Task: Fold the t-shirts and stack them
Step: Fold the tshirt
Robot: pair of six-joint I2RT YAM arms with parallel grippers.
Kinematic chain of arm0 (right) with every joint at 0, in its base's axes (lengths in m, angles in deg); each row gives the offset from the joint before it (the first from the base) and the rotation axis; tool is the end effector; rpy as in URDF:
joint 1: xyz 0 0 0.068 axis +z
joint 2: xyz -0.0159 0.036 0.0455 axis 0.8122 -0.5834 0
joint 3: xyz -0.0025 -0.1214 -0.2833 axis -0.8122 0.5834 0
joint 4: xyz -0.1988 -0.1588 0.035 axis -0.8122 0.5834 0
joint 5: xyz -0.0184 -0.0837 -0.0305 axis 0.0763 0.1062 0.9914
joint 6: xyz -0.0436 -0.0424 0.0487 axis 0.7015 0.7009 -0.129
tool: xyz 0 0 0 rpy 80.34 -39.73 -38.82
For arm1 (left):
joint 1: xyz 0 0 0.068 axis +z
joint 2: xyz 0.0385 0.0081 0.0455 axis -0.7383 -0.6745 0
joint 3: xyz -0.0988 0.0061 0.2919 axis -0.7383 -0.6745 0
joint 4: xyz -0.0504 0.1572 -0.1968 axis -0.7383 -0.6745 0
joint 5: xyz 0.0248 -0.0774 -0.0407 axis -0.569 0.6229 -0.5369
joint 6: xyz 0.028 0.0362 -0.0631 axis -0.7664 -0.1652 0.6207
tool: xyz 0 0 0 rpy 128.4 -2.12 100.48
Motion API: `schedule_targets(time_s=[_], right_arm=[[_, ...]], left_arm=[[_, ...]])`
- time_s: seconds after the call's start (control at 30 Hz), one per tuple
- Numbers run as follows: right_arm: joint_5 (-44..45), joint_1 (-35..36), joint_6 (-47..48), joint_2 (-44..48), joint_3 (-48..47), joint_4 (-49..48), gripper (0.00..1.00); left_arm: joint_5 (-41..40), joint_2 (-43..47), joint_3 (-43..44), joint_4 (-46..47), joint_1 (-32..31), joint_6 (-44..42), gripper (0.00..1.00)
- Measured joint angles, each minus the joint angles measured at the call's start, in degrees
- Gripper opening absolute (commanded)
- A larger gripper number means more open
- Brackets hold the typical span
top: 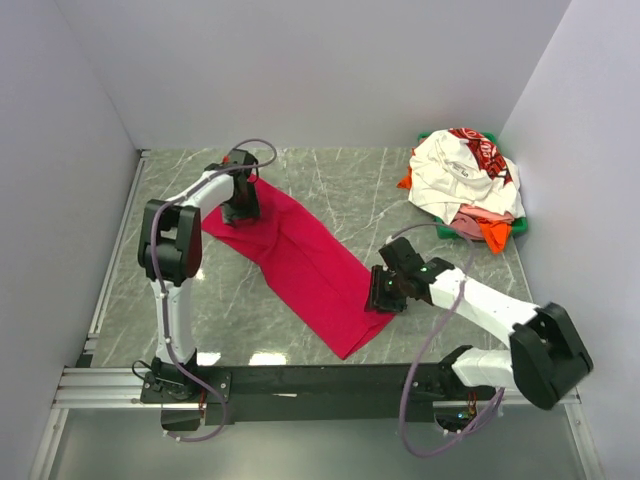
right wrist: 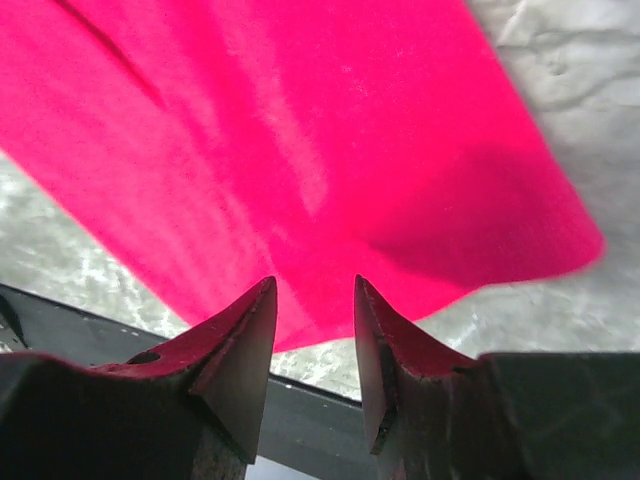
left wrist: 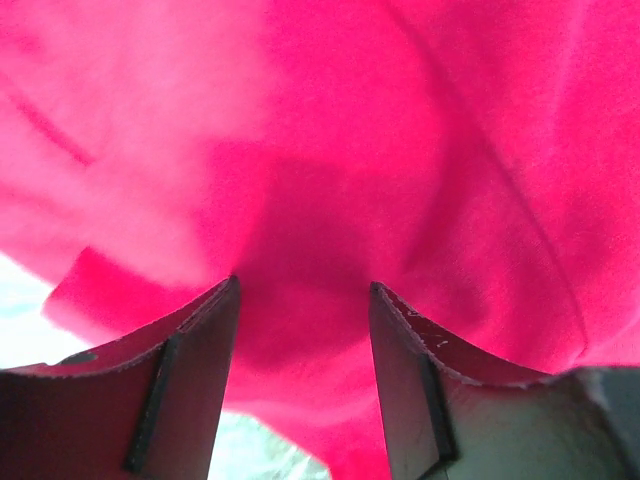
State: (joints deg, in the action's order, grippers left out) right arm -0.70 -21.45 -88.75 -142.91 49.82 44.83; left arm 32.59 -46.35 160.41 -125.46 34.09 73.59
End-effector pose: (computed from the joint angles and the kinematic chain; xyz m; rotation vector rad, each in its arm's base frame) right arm 0.1778 0.1286 0.1851 0.0643 2.8314 0.5629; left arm 0.4628 -0.0992 0.1794 -0.3819 2.7101 0.0462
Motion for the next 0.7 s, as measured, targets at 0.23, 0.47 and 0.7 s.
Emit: schedule_targets(time_s=[0.23, 0.47, 0.7], right_arm=[[2.43, 0.0, 0.74, 3.69, -0.02, -0.11, 0.45], [1.7, 0.44, 1.77, -1.62, 1.68, -4.87, 0.45], [0.13, 1.38, 0.94, -2.32, 4.22, -8.76, 0.45]], left_arm=[[2.73, 2.12, -0.57, -0.94, 2.36, 2.25, 0.6], [4.96, 2.12, -4.22, 0.46, 4.46, 3.58, 0.6], [3.39, 1.99, -4.5, 1.27, 4.59, 2.43, 0.6]])
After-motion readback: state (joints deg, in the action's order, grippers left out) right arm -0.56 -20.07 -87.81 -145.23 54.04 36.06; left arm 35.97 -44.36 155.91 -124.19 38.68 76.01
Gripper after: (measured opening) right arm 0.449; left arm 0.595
